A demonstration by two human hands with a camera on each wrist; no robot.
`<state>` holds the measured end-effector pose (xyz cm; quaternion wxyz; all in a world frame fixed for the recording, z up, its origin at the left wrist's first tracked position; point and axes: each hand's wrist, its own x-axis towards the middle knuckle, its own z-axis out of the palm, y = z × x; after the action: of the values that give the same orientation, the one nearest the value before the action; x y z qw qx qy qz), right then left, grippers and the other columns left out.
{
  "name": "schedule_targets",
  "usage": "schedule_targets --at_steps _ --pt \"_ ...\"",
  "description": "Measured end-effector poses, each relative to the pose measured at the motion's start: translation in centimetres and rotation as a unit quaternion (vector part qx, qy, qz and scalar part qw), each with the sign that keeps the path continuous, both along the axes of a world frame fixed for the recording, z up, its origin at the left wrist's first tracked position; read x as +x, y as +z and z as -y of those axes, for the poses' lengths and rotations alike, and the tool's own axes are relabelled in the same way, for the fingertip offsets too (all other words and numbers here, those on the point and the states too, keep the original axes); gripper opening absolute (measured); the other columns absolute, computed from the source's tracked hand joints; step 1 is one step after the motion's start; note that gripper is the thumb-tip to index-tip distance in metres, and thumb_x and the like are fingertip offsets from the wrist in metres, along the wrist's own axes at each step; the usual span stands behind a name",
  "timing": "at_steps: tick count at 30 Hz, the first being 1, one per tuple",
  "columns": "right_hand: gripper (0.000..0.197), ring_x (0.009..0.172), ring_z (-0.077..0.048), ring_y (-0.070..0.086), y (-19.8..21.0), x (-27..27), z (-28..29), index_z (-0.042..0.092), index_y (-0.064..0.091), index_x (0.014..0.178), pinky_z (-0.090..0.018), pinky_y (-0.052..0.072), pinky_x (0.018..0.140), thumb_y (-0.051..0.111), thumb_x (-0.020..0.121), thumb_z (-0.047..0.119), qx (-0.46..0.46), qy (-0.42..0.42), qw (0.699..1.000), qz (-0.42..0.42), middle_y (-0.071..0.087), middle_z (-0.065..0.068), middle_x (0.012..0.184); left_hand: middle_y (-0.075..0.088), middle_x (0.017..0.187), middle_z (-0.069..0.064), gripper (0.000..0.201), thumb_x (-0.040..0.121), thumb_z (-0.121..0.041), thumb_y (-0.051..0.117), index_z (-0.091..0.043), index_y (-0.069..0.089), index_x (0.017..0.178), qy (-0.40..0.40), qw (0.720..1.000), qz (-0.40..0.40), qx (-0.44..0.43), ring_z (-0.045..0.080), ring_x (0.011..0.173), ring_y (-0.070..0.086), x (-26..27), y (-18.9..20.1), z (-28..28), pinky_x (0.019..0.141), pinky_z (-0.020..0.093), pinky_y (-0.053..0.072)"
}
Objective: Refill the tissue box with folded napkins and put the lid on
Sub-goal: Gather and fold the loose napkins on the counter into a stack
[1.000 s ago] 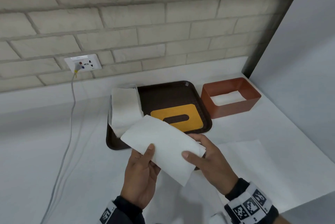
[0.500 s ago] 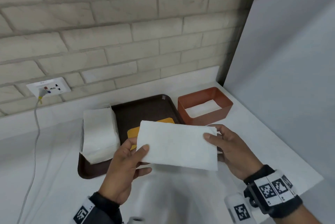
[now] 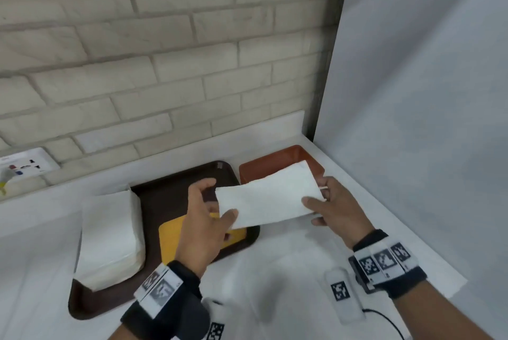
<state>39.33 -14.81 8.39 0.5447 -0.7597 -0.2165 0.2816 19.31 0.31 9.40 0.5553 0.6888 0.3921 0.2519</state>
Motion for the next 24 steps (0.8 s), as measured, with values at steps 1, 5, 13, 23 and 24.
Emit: schedule_targets --at_steps 1,5,13,23,24 --pt "0.027 0.078 -0.02 0.068 0.0 1.1 -0.4 0.023 0.053 0.108 -0.031 0.057 0.062 0.07 0.09 0.014 -0.02 -0.009 0.999 0.048 0.066 -0.001 0.107 0.062 0.097 0.001 0.042 0.091 -0.012 0.071 -0.03 0.049 0.122 -0.011 0.999 -0.021 0.044 0.015 0.076 0.068 1.1 0.1 -0.3 0.056 0.03 0.06" --pt "0.033 0.082 -0.028 0.069 0.1 5.0 -1.4 0.037 0.045 0.105 -0.048 0.059 0.078 0.068 0.087 0.023 -0.086 -0.022 0.978 0.188 0.065 0.001 0.102 0.066 0.087 -0.011 0.016 0.097 -0.021 0.06 -0.03 0.071 0.104 -0.077 0.96 -0.144 0.228 0.015 0.078 0.066 5.2 -0.1 -1.5 0.077 0.044 0.06" --pt "0.023 0.075 -0.017 0.073 -0.9 10.6 -3.4 0.036 0.066 0.086 -0.046 0.06 0.082 0.059 0.089 0.015 -0.115 -0.001 0.972 0.206 0.074 0.005 0.083 0.067 0.122 -0.003 0.032 0.104 -0.029 0.041 -0.036 0.065 0.124 -0.141 0.871 -0.3 0.363 0.023 0.117 0.055 10.9 -0.9 -3.5 0.093 0.038 0.05" --pt "0.031 0.102 -0.018 0.062 -2.0 13.0 -8.0 0.027 0.066 0.121 -0.029 0.047 0.091 0.054 0.093 0.025 -0.291 0.156 0.911 0.247 0.065 0.003 0.119 0.069 0.117 0.005 0.053 0.101 -0.051 0.025 -0.024 0.069 0.114 -0.207 0.755 -0.479 0.397 0.028 0.12 0.045 14.3 -3.1 -5.8 0.096 0.048 0.034" --pt "0.031 0.11 -0.02 0.061 -2.0 13.0 -8.5 0.026 0.068 0.12 -0.03 0.047 0.094 0.054 0.092 0.026 -0.318 0.171 0.897 0.254 0.064 0.004 0.124 0.068 0.117 0.006 0.058 0.1 -0.054 0.023 -0.023 0.071 0.111 -0.218 0.746 -0.491 0.394 0.029 0.121 0.044 14.5 -3.3 -5.9 0.095 0.049 0.033"
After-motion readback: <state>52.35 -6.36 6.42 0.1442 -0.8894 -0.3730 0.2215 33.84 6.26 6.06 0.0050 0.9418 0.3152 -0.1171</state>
